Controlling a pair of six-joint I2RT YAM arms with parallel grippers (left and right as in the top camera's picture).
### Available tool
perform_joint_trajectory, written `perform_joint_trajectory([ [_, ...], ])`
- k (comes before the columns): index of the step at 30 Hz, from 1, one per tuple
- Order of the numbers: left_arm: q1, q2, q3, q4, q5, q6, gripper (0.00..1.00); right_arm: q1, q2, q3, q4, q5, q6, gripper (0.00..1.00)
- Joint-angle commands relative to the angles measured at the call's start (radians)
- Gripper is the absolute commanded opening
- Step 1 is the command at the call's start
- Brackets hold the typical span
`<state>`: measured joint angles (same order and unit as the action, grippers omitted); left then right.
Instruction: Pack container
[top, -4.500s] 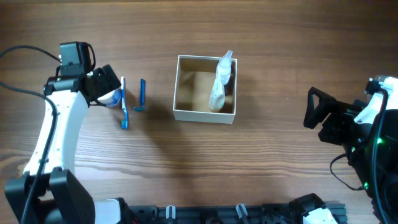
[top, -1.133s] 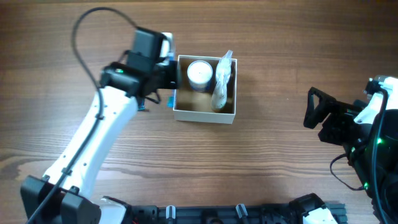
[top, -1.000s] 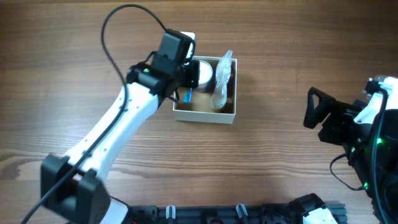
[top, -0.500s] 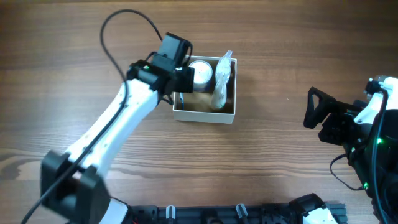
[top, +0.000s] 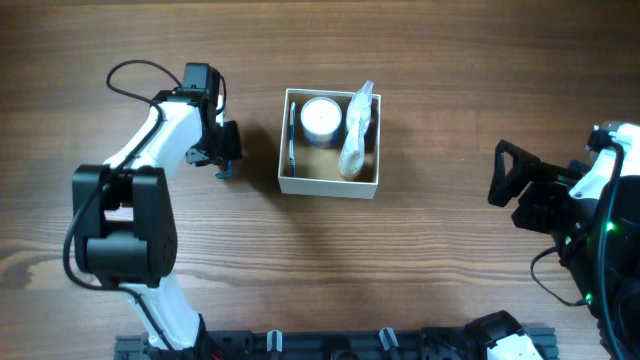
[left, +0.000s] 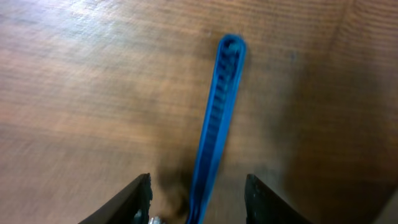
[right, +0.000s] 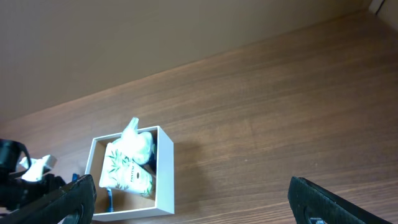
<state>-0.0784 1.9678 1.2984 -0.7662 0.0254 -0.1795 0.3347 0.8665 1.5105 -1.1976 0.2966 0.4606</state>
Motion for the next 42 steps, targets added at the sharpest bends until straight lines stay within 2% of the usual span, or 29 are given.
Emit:
perform_joint_trajectory([
  [1, -0.001, 0.036, -0.005, 0.039, 0.019, 0.046, 0.44, -0.005, 0.002, 0.006, 0.003, 0.018, 0.011, 1.0],
  [8, -0.001, 0.08, -0.004, 0.011, 0.019, 0.062, 0.11, -0.005, 0.002, 0.006, 0.003, 0.018, 0.011, 1.0],
  [11, -0.001, 0.051, 0.042, -0.064, 0.007, 0.068, 0.04, -0.005, 0.002, 0.006, 0.003, 0.018, 0.011, 1.0],
  [15, -0.037, -0.097, 0.187, -0.235, 0.062, 0.037, 0.04, -0.005, 0.002, 0.006, 0.003, 0.018, 0.011, 1.0],
  [17, -0.103, -0.201, 0.2, -0.24, 0.117, 0.006, 0.04, -0.005, 0.002, 0.006, 0.003, 0.018, 0.011, 1.0],
  [20, -0.225, -0.272, 0.2, -0.193, 0.116, 0.003, 0.04, -0.005, 0.002, 0.006, 0.003, 0.018, 0.011, 1.0],
  [22, -0.301, -0.259, 0.198, -0.134, 0.111, -0.002, 0.06, -0.005, 0.002, 0.006, 0.003, 0.018, 0.011, 1.0],
  [24, -0.337, -0.211, 0.198, -0.092, 0.064, -0.067, 0.08, -0.005, 0.002, 0.006, 0.003, 0.018, 0.011, 1.0],
  [28, -0.337, -0.094, 0.198, -0.083, 0.055, -0.107, 0.08, -0.005, 0.002, 0.006, 0.003, 0.018, 0.011, 1.0],
  [29, -0.332, -0.083, 0.198, -0.082, 0.055, -0.11, 0.15, -0.005, 0.002, 0.006, 0.003, 0.018, 0.011, 1.0],
  [31, -0.326, -0.09, 0.2, -0.089, 0.056, -0.11, 0.43, -0.005, 0.002, 0.006, 0.003, 0.018, 0.011, 1.0],
  [32, -0.323, -0.103, 0.203, -0.097, 0.056, -0.111, 0.49, -0.005, 0.002, 0.006, 0.003, 0.018, 0.011, 1.0],
  [36, -0.272, -0.225, 0.257, -0.213, 0.038, -0.109, 0.55, -0.005, 0.002, 0.006, 0.003, 0.018, 0.011, 1.0],
  [39, -0.188, -0.327, 0.257, -0.307, -0.134, -0.109, 0.57, -0.005, 0.002, 0.006, 0.003, 0.018, 0.011, 1.0],
  [41, -0.094, -0.38, 0.257, -0.401, -0.154, -0.117, 0.61, -0.005, 0.002, 0.006, 0.003, 0.018, 0.011, 1.0],
  [42, -0.061, -0.394, 0.257, -0.445, -0.154, -0.117, 0.76, -0.005, 0.002, 0.006, 0.003, 0.018, 0.011, 0.99],
])
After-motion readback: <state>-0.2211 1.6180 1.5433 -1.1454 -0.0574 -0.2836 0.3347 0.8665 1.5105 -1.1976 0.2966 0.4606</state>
